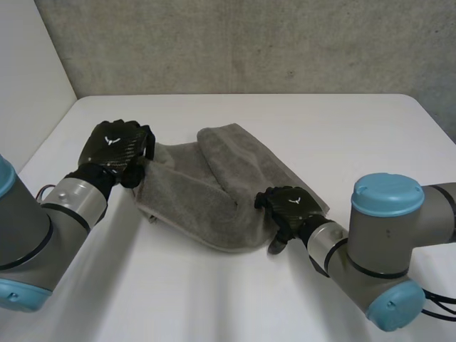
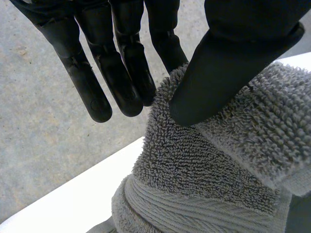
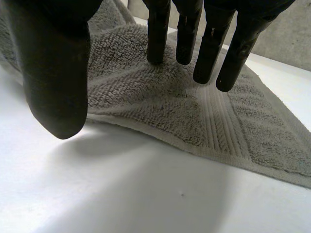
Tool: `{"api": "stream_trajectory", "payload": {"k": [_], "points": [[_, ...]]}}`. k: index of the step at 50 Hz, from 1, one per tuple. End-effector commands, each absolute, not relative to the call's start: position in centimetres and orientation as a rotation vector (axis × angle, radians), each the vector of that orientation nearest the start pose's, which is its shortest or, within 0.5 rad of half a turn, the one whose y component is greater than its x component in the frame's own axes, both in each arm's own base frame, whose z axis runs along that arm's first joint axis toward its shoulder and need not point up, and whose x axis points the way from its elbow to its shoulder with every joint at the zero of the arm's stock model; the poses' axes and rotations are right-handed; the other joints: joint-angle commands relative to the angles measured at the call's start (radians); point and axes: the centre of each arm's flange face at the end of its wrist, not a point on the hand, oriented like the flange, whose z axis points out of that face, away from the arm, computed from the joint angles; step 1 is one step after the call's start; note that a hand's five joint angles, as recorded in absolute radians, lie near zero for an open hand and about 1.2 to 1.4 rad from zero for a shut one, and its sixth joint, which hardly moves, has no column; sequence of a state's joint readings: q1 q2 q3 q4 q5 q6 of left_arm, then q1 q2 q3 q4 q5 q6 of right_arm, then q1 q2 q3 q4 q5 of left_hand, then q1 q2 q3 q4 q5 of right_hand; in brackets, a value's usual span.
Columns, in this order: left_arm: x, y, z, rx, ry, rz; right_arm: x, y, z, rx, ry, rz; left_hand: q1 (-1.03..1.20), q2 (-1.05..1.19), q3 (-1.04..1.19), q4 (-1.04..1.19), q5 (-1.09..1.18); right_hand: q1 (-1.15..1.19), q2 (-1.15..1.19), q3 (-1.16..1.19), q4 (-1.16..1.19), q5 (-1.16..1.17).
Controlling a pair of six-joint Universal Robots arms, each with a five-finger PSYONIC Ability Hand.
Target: Fold the towel.
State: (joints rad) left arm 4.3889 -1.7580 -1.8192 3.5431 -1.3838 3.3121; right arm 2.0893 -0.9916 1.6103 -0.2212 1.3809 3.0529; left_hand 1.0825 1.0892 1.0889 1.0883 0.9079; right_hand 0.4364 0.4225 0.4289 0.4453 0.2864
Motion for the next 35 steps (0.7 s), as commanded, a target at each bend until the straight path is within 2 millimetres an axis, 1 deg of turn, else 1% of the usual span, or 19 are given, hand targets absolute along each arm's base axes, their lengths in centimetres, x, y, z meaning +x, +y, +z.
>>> {"api": "stream_trajectory", "payload": {"k": [1,5,10,19,26,28,35], "points": [[-24.2,-26.0,21.9,0.79,2.31,-2.353,31.0,-24.7,11.5,-0.831,2.182,-1.486,0.161,0.155,0.155,0.156,0.162,0.071,0.085,0.079,0.062,0.047],[-24.3,-25.9,22.0,0.787,2.313,-2.357,31.1,-25.0,11.5,-0.829,2.178,-1.494,0.161,0.155,0.155,0.156,0.162,0.08,0.094,0.088,0.071,0.056],[-24.2,-25.8,22.6,0.763,2.314,-2.382,31.4,-25.6,11.6,-0.827,2.171,-1.508,0.161,0.155,0.155,0.156,0.162,0.092,0.106,0.099,0.083,0.067],[-24.1,-25.7,23.5,0.701,2.333,-2.435,31.7,-26.5,11.1,-0.819,2.186,-1.527,0.161,0.155,0.155,0.156,0.162,0.077,0.091,0.085,0.068,0.053],[-23.7,-26.1,23.9,0.655,2.349,-2.446,31.7,-26.2,10.9,-0.827,2.205,-1.498,0.17,0.164,0.164,0.164,0.17,-0.043,-0.029,-0.036,-0.052,-0.068],[-23.7,-26.1,23.9,0.65,2.356,-2.446,31.5,-25.9,10.8,-0.829,2.223,-1.474,0.173,0.167,0.167,0.167,0.173,-0.137,-0.123,-0.129,-0.146,-0.161],[-23.7,-26.0,24.1,0.618,2.395,-2.448,31.4,-25.8,10.8,-0.828,2.229,-1.471,0.179,0.172,0.173,0.173,0.179,-0.134,-0.12,-0.127,-0.143,-0.159]]}}
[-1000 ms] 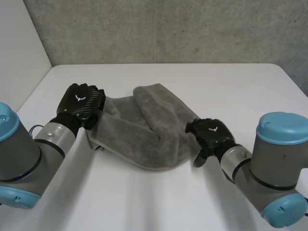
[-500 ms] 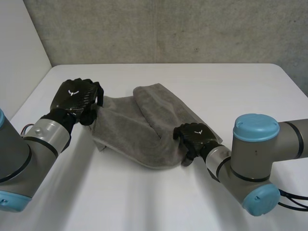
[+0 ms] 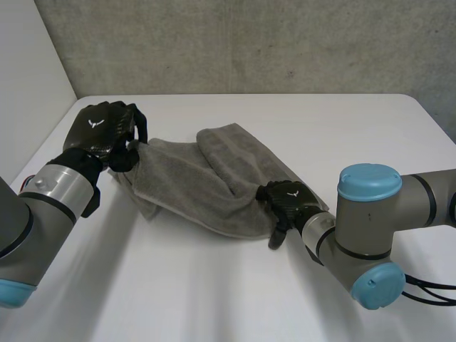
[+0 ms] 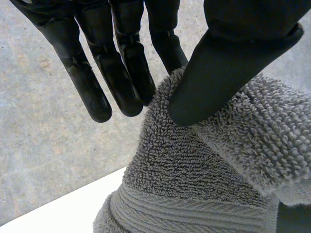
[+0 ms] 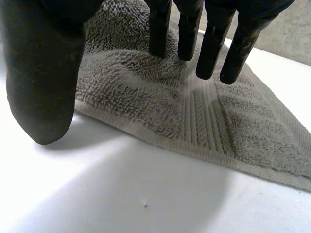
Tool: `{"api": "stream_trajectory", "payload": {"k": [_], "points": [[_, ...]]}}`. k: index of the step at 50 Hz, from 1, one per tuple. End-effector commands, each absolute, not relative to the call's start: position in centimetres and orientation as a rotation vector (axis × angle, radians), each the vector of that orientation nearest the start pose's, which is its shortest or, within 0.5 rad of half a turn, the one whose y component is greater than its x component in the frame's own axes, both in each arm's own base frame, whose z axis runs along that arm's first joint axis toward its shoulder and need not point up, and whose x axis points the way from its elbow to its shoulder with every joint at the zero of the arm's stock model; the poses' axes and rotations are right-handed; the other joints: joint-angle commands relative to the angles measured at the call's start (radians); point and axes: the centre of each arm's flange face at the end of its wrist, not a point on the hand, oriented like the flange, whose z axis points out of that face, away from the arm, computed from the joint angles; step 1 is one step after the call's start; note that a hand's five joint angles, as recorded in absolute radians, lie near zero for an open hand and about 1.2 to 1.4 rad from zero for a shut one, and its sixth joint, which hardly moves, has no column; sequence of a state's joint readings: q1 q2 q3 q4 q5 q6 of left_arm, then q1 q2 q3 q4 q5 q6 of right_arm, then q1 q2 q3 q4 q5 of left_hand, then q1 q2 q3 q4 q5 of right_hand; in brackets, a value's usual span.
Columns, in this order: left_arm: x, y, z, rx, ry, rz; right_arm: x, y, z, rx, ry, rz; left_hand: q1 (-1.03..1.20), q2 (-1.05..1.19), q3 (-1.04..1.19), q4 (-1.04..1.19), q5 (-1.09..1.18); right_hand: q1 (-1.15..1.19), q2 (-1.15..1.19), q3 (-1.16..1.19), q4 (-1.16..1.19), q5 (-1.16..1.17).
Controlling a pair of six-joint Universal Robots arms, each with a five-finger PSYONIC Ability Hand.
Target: Fold the towel.
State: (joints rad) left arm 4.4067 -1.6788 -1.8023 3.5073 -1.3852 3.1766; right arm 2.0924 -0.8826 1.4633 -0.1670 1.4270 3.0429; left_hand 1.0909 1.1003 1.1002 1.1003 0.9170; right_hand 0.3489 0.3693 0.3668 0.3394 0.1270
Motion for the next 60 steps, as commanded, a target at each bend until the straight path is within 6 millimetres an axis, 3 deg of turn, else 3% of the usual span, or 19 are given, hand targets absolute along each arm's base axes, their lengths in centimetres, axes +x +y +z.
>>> {"api": "stream_trajectory", "payload": {"k": [1,6,17,37,44,50,52,53,58,60], "points": [[-23.7,-26.0,24.1,0.612,2.399,-2.452,31.5,-25.9,10.8,-0.828,2.224,-1.475,0.171,0.161,0.161,0.161,0.17,-0.012,-0.032,-0.03,-0.002,0.036],[-23.7,-25.9,24.3,0.61,2.397,-2.456,31.6,-26.1,10.7,-0.828,2.218,-1.478,0.171,0.161,0.161,0.161,0.17,0.155,0.135,0.137,0.165,0.203],[-23.6,-25.8,24.4,0.608,2.396,-2.459,31.8,-26.7,10.2,-0.818,2.221,-1.499,0.171,0.161,0.161,0.161,0.17,0.212,0.191,0.194,0.221,0.259],[-23.6,-25.7,24.5,0.606,2.394,-2.46,31.8,-27.9,11.8,-0.768,2.212,-1.61,0.168,0.158,0.158,0.158,0.167,0.347,0.326,0.329,0.356,0.394],[-23.6,-25.6,24.4,0.606,2.4,-2.454,31.8,-27.8,11.5,-0.775,2.218,-1.599,0.168,0.158,0.158,0.158,0.167,0.382,0.362,0.364,0.391,0.429],[-23.3,-25.8,24.2,0.592,2.404,-2.443,31.9,-27.7,10.9,-0.781,2.225,-1.577,0.168,0.158,0.158,0.158,0.167,0.696,0.676,0.678,0.706,0.743],[-23.1,-26.0,24.1,0.586,2.404,-2.439,31.9,-27.8,11.1,-0.772,2.222,-1.579,0.171,0.161,0.161,0.161,0.17,1.046,1.026,1.028,1.055,1.093],[-23.0,-26.1,24.1,0.58,2.403,-2.438,31.9,-27.8,11.1,-0.772,2.221,-1.579,0.171,0.161,0.161,0.161,0.17,1.047,1.027,1.029,1.057,1.095],[-22.7,-26.3,24.1,0.565,2.401,-2.432,31.4,-28.3,13.1,-0.731,2.19,-1.635,0.171,0.161,0.161,0.161,0.17,1.047,1.027,1.029,1.057,1.095],[-22.7,-26.3,24.1,0.563,2.4,-2.431,30.6,-28.9,16.0,-0.672,2.141,-1.712,0.171,0.161,0.161,0.161,0.17,1.047,1.027,1.029,1.057,1.095]]}}
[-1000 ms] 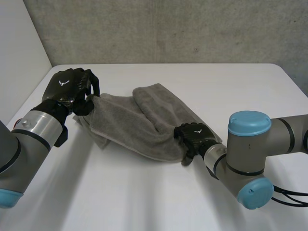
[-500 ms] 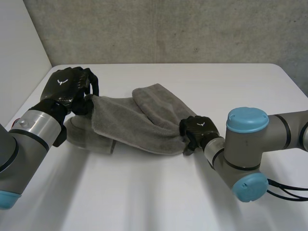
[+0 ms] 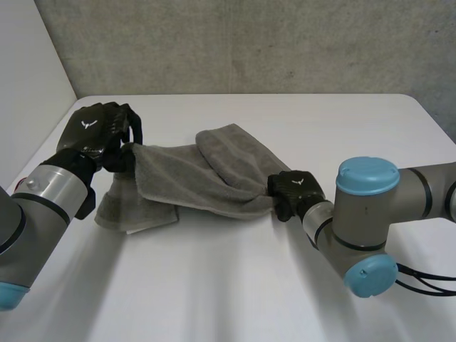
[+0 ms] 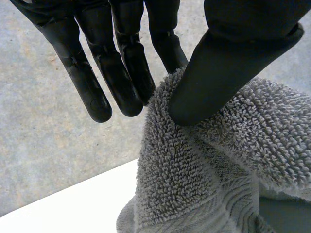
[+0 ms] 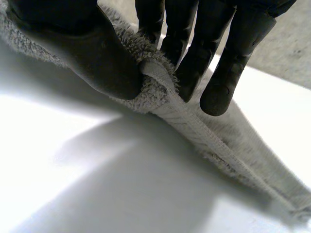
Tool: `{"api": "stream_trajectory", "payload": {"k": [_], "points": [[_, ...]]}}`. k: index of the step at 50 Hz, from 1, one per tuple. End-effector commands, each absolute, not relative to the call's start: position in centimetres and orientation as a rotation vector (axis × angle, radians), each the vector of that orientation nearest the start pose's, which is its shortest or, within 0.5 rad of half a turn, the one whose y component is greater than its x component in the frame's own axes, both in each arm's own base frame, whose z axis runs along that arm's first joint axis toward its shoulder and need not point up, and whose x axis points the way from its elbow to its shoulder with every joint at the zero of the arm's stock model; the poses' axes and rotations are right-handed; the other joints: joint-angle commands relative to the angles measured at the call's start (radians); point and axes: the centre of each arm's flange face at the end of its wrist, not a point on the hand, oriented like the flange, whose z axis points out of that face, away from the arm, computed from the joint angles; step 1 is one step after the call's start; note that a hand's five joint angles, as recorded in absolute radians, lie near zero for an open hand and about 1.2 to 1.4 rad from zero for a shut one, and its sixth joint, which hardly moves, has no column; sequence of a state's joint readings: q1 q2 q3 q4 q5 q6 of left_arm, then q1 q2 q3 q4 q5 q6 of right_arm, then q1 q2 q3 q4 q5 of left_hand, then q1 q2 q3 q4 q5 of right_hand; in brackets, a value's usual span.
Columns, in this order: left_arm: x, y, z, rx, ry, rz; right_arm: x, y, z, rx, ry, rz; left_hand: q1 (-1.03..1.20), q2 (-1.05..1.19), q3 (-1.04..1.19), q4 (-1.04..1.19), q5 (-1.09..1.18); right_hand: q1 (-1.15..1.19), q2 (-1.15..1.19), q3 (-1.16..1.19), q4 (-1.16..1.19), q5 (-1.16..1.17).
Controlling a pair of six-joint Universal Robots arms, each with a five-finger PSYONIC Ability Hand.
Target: Fold the towel.
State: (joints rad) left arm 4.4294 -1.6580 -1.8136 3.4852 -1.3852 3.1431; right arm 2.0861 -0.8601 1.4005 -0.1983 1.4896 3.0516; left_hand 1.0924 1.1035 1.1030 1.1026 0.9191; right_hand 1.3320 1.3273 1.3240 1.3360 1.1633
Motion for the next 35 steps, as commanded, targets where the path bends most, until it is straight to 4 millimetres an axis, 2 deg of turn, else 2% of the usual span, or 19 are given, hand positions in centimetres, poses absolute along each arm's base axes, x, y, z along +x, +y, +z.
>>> {"api": "stream_trajectory", "payload": {"k": [1,2,3,5,6,8,11,15,19,20,22,23,25,26,27,31,33,34,35], "points": [[-22.7,-26.3,24.0,0.563,2.404,-2.428,30.6,-28.9,16.0,-0.672,2.14,-1.712,0.169,0.158,0.159,0.159,0.168,0.064,0.069,0.072,0.06,0.058],[-22.7,-26.2,23.9,0.563,2.408,-2.424,30.0,-29.3,17.5,-0.639,2.118,-1.753,0.169,0.158,0.159,0.159,0.168,0.064,0.069,0.072,0.06,0.058],[-22.7,-26.2,23.9,0.563,2.408,-2.424,30.0,-29.3,17.5,-0.639,2.118,-1.753,0.169,0.158,0.159,0.159,0.168,0.064,0.069,0.072,0.06,0.058],[-22.7,-26.1,23.8,0.568,2.412,-2.421,28.8,-29.5,21.0,-0.597,2.047,-1.845,0.169,0.158,0.159,0.159,0.168,0.064,0.069,0.072,0.06,0.058],[-22.8,-26.0,23.7,0.571,2.422,-2.418,28.8,-29.5,21.1,-0.597,2.047,-1.845,0.169,0.158,0.159,0.159,0.168,0.064,0.069,0.072,0.06,0.058],[-23.0,-25.8,23.7,0.581,2.427,-2.418,28.3,-28.7,24.3,-0.596,1.953,-1.913,0.169,0.158,0.159,0.159,0.168,0.064,0.069,0.072,0.06,0.058],[-23.1,-25.6,23.6,0.59,2.433,-2.416,28.0,-27.9,26.5,-0.597,1.895,-1.95,0.166,0.155,0.156,0.156,0.165,0.064,0.069,0.072,0.06,0.058],[-23.2,-25.2,23.2,0.601,2.452,-2.401,27.9,-27.3,27.7,-0.618,1.862,-1.971,0.163,0.152,0.153,0.153,0.162,0.064,0.069,0.072,0.06,0.058],[-23.7,-24.7,23.1,0.624,2.468,-2.403,27.1,-25.4,30.9,-0.635,1.826,-2.013,0.16,0.149,0.15,0.15,0.159,0.064,0.069,0.072,0.06,0.058],[-24.0,-24.4,23.0,0.635,2.482,-2.407,27.1,-25.4,30.9,-0.636,1.826,-2.013,0.16,0.149,0.15,0.15,0.159,0.064,0.069,0.072,0.06,0.058],[-24.3,-24.1,23.0,0.642,2.5,-2.412,26.5,-24.0,33.1,-0.696,1.802,-2.073,0.158,0.146,0.147,0.147,0.156,0.064,0.069,0.072,0.06,0.058],[-24.5,-23.9,23.0,0.642,2.517,-2.419,26.5,-24.0,33.1,-0.696,1.802,-2.073,0.158,0.146,0.147,0.147,0.156,0.064,0.069,0.072,0.06,0.058],[-24.7,-23.6,23.0,0.636,2.544,-2.415,25.8,-22.3,36.1,-0.797,1.743,-2.2,0.158,0.146,0.147,0.147,0.156,0.064,0.069,0.072,0.06,0.058],[-24.8,-23.3,22.9,0.637,2.576,-2.401,25.8,-22.3,36.1,-0.798,1.743,-2.2,0.16,0.149,0.15,0.15,0.159,0.064,0.069,0.072,0.06,0.058],[-24.8,-23.3,22.9,0.637,2.576,-2.401,25.3,-21.2,37.4,-0.879,1.72,-2.271,0.16,0.149,0.15,0.15,0.159,0.064,0.069,0.072,0.06,0.058],[-25.1,-22.8,22.6,0.656,2.66,-2.316,24.7,-20.3,38.0,-1.035,1.746,-2.349,0.166,0.155,0.156,0.156,0.165,0.064,0.069,0.072,0.06,0.058],[-25.0,-22.9,22.5,0.653,2.682,-2.279,24.6,-20.2,36.9,-1.18,1.839,-2.305,0.166,0.155,0.156,0.156,0.165,0.064,0.069,0.072,0.06,0.058],[-25.1,-23.1,22.3,0.656,2.708,-2.243,24.6,-20.2,36.9,-1.18,1.84,-2.305,0.166,0.155,0.156,0.156,0.165,0.064,0.069,0.072,0.06,0.058],[-25.1,-23.1,22.3,0.656,2.708,-2.243,24.7,-20.5,35.8,-1.245,1.905,-2.241,0.166,0.155,0.156,0.156,0.165,0.064,0.069,0.072,0.06,0.058]]}}
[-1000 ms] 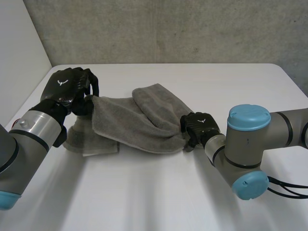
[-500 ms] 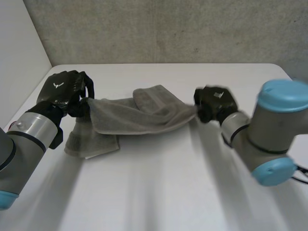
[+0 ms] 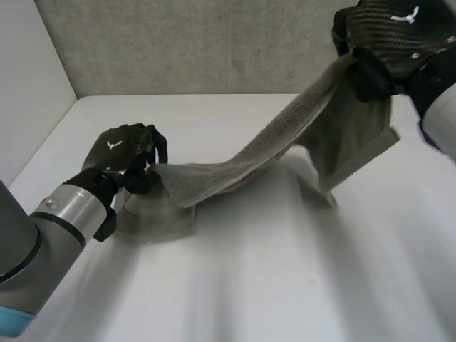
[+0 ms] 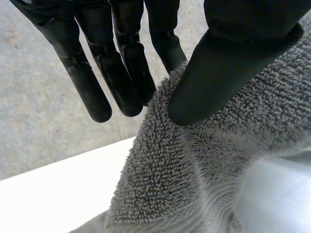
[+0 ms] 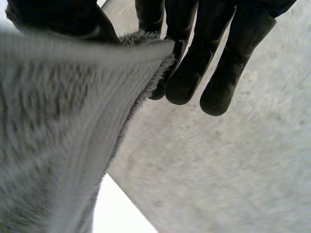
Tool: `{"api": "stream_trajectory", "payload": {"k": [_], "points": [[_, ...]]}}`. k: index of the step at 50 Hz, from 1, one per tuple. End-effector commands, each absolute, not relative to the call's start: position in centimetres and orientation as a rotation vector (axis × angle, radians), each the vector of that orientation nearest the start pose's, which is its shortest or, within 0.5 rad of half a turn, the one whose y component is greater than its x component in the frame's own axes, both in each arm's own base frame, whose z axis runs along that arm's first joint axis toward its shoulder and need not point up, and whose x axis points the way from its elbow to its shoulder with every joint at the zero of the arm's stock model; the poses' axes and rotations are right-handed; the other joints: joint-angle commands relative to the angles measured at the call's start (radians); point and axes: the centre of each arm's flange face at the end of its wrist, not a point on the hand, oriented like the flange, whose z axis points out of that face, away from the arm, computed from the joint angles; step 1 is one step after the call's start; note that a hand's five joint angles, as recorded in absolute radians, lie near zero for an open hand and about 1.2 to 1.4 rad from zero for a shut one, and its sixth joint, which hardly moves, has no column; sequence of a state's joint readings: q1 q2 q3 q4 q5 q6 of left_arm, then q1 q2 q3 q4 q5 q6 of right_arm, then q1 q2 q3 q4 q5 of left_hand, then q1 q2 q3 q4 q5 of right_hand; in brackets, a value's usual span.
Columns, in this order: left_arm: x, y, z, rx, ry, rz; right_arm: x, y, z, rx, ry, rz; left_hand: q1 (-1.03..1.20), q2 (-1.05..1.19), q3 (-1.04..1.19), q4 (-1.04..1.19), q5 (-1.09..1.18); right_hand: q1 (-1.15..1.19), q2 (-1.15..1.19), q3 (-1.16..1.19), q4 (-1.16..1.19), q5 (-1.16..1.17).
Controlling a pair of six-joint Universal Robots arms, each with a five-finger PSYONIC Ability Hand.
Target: Fold the towel.
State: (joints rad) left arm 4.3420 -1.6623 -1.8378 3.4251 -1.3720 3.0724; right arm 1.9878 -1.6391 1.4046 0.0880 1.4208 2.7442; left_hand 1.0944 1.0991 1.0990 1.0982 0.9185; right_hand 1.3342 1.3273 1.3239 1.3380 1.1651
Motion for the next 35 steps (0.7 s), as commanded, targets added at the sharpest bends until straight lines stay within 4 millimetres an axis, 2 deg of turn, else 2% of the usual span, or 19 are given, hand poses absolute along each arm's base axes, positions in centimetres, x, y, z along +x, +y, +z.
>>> {"api": "stream_trajectory", "payload": {"k": [1,4,6,7,9,13,15,16,18,19,21,22,24,26,27,28,29,30,35], "points": [[-25.3,-23.4,21.7,0.662,2.747,-2.184,25.0,-21.2,34.0,-1.306,1.978,-2.156,0.164,0.16,0.16,0.16,0.166,0.062,0.069,0.072,0.058,0.057],[-25.6,-24.2,20.7,0.664,2.817,-2.077,25.2,-21.8,32.4,-1.356,2.037,-2.075,0.164,0.16,0.16,0.161,0.166,0.062,0.069,0.072,0.058,0.057],[-25.8,-24.9,20.1,0.662,2.844,-2.032,26.0,-22.8,29.5,-1.43,2.106,-1.945,0.164,0.16,0.16,0.16,0.166,0.062,0.069,0.072,0.058,0.057],[-26.1,-25.5,19.5,0.67,2.864,-1.989,26.0,-22.8,29.5,-1.43,2.106,-1.944,0.161,0.157,0.157,0.158,0.163,0.062,0.069,0.072,0.058,0.057],[-26.4,-26.3,19.0,0.689,2.863,-1.966,26.5,-23.7,27.2,-1.465,2.147,-1.855,0.158,0.154,0.154,0.155,0.16,0.062,0.069,0.072,0.058,0.057],[-27.1,-28.3,18.5,0.75,2.793,-1.971,27.0,-24.9,25.4,-1.47,2.166,-1.82,0.15,0.145,0.145,0.146,0.151,0.062,0.069,0.072,0.058,0.057],[-28.0,-30.5,18.0,0.827,2.706,-1.996,27.6,-26.2,24.4,-1.442,2.151,-1.87,0.147,0.142,0.142,0.143,0.148,0.062,0.069,0.072,0.058,0.057],[-28.0,-30.5,18.0,0.827,2.706,-1.996,27.6,-26.3,24.4,-1.442,2.151,-1.87,0.147,0.142,0.142,0.143,0.148,0.062,0.069,0.072,0.058,0.057],[-29.3,-33.4,17.7,0.884,2.58,-2.056,27.9,-27.8,23.9,-1.387,2.129,-1.994,0.147,0.142,0.142,0.143,0.148,0.062,0.069,0.072,0.058,0.057],[-29.3,-33.4,17.7,0.884,2.58,-2.056,27.9,-27.8,23.9,-1.387,2.129,-1.995,0.147,0.142,0.142,0.143,0.148,0.062,0.069,0.072,0.058,0.057],[-29.9,-36.2,17.5,0.85,2.474,-2.099,27.9,-29.1,23.6,-1.322,2.119,-2.125,0.147,0.142,0.142,0.143,0.148,0.062,0.069,0.072,0.058,0.057],[-29.9,-36.2,17.5,0.85,2.474,-2.099,27.9,-29.6,23.4,-1.302,2.117,-2.171,0.147,0.142,0.142,0.143,0.148,0.062,0.069,0.072,0.058,0.057],[-30.4,-38.2,16.9,0.796,2.411,-2.125,27.9,-30.0,23.1,-1.28,2.114,-2.207,0.126,0.122,0.122,0.123,0.128,0.062,0.069,0.072,0.058,0.057],[-30.6,-38.8,16.4,0.774,2.398,-2.125,27.9,-30.2,22.8,-1.27,2.108,-2.228,-0.006,-0.011,-0.011,-0.01,-0.005,0.062,0.069,0.072,0.058,0.057],[-30.7,-39.1,15.8,0.778,2.399,-2.118,27.9,-30.3,22.5,-1.27,2.101,-2.239,-0.366,-0.371,-0.371,-0.37,-0.365,0.062,0.069,0.072,0.058,0.057],[-30.7,-39.1,15.8,0.778,2.399,-2.118,27.9,-30.3,22.1,-1.271,2.11,-2.233,-0.37,-0.375,-0.375,-0.374,-0.369,0.062,0.069,0.072,0.058,0.057],[-30.7,-39.1,15.3,0.785,2.412,-2.103,27.9,-30.3,22.1,-1.271,2.11,-2.233,-0.759,-0.764,-0.764,-0.763,-0.758,0.062,0.069,0.072,0.058,0.057],[-30.8,-38.9,15.1,0.794,2.42,-2.089,27.9,-30.3,21.7,-1.274,2.115,-2.222,-0.92,-0.925,-0.924,-0.924,-0.918,0.062,0.069,0.072,0.058,0.057],[-30.5,-36.9,15.0,0.825,2.474,-2.025,27.9,-30.2,20.8,-1.292,2.136,-2.188,-0.92,-0.925,-0.924,-0.924,-0.918,0.062,0.069,0.072,0.058,0.057]]}}
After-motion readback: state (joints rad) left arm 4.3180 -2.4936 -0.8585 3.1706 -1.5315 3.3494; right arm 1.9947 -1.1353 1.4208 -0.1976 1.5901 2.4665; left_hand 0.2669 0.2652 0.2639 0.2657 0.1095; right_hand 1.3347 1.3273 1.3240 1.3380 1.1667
